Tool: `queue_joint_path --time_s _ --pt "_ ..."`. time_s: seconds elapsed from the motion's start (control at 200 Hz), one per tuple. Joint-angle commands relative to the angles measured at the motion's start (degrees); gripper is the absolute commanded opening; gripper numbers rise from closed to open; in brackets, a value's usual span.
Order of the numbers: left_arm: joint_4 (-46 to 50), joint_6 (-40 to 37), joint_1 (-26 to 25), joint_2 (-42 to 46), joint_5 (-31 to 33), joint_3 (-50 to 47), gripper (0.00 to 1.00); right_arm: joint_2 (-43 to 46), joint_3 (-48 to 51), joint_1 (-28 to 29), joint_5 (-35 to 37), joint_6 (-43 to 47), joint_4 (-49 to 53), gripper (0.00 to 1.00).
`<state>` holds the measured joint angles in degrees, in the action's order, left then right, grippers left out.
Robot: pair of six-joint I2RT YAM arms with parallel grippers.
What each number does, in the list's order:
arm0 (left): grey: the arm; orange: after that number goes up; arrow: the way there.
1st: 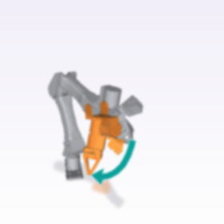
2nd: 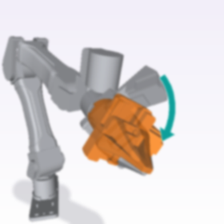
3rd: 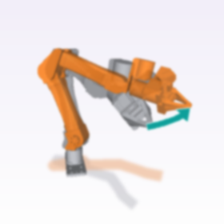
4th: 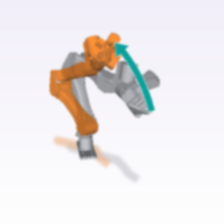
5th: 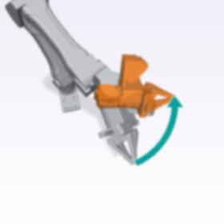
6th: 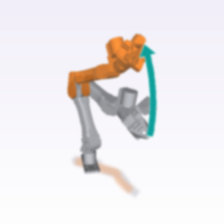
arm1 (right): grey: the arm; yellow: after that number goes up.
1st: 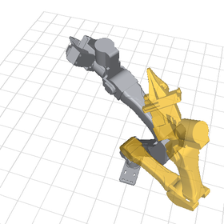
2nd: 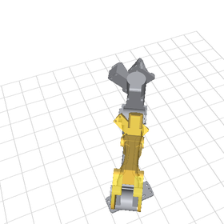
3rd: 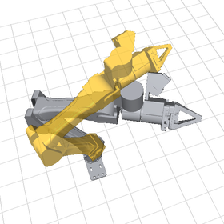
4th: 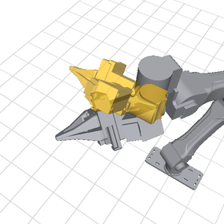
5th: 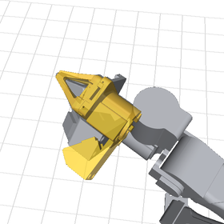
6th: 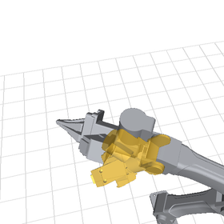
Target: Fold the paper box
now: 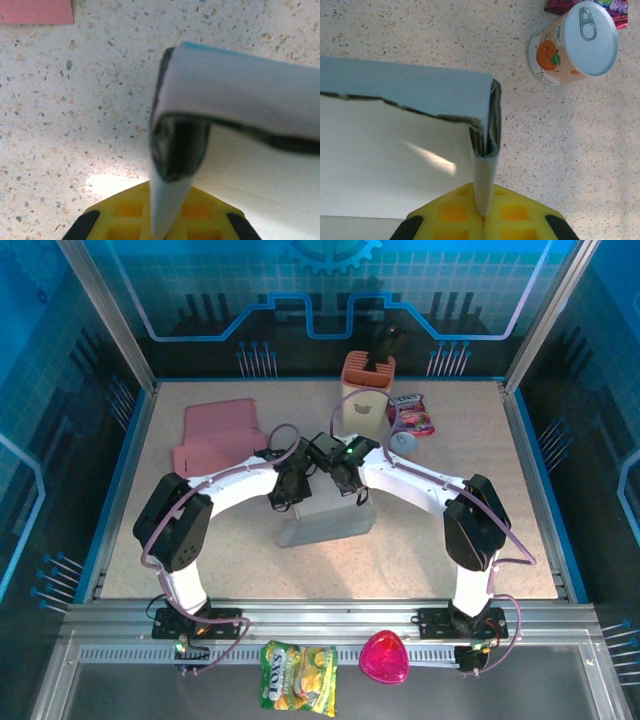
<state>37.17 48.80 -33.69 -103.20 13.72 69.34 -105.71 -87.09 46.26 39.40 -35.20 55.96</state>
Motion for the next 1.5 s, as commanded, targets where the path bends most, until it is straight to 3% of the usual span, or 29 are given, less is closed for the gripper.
queue_joint_path --time_s 0.0,0.3,0.465,0.615,1.121,1.361,1.491 --pt "7.8 2.9 -0.3 -3.5 2.9 2.3 0.0 1.0 -0.2 1.0 1.5 -0.8 1.5 0.0" --pt "5.6 0.2 -0.3 -1.6 1.4 3.5 0.0 1.5 1.1 1.0 1.1 -0.9 0.4 0.0" --pt "2.1 -4.0 -0.1 4.6 1.0 2.6 0.32 1.7 1.9 0.9 1.1 -1.1 0.5 0.0" --pt "-3.0 -5.9 1.6 8.1 -4.8 -1.0 0.42 1.5 2.0 0.7 1.0 -1.3 0.9 0.0" --pt "-5.3 -6.2 2.7 8.5 -8.6 -5.9 0.38 0.4 0.9 0.4 0.7 -2.1 2.2 0.0" --pt "-5.3 -5.5 2.7 7.0 -8.3 -6.6 0.32 -0.1 0.3 0.0 0.2 -2.2 2.6 0.0" --pt "-5.5 -5.2 2.7 6.2 -7.5 -6.9 0.24 0.0 0.4 0.0 0.2 -2.2 2.5 0.0"
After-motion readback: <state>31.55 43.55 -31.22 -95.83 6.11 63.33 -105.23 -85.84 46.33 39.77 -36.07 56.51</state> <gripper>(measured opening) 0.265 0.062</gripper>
